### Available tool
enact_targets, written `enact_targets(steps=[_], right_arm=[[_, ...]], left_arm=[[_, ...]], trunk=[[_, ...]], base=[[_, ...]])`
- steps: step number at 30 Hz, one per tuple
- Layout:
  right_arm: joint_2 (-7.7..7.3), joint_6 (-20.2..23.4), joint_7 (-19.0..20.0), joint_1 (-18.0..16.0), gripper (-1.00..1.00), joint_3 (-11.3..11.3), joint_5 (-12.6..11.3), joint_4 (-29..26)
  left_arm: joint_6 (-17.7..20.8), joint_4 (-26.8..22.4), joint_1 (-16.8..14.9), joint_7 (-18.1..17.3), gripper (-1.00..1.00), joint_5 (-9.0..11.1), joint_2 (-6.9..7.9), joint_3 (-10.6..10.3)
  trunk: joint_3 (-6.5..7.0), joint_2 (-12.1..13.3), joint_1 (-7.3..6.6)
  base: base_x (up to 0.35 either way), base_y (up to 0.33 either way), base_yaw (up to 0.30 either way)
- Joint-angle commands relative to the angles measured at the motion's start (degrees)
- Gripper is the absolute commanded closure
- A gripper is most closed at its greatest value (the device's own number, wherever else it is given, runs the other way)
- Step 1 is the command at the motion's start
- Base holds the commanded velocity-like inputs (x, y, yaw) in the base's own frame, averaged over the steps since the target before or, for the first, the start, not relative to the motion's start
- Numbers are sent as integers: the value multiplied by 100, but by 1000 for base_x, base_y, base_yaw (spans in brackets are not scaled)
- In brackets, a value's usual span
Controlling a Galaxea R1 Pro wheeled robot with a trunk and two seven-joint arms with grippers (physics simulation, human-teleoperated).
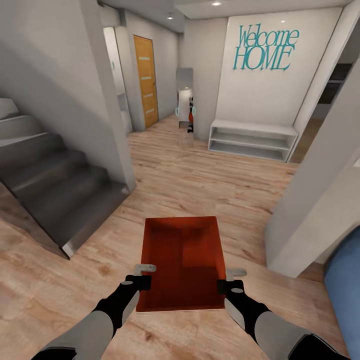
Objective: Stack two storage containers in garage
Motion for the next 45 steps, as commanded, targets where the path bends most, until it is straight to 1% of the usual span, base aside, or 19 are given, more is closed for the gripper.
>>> enact_targets(steps=[1,9,21,45], right_arm=[[1,-18,-74,-10,100,-43,63,-6],[1,-18,-80,-10,100,-49,63,-6],[1,-18,-80,-10,100,-44,63,-6],[1,-18,-80,-10,100,-43,63,-6]], left_arm=[[35,12,4,43,100,12,-6,-117],[34,7,4,43,100,12,-6,-114],[29,4,4,43,100,12,-6,-117],[27,13,4,43,100,12,-6,-118]], trunk=[[-6,-5,4],[-6,-5,4],[-6,-5,4],[-6,-5,4]], base=[[323,0,0],[323,0,-22],[323,0,-207],[323,0,-6]])
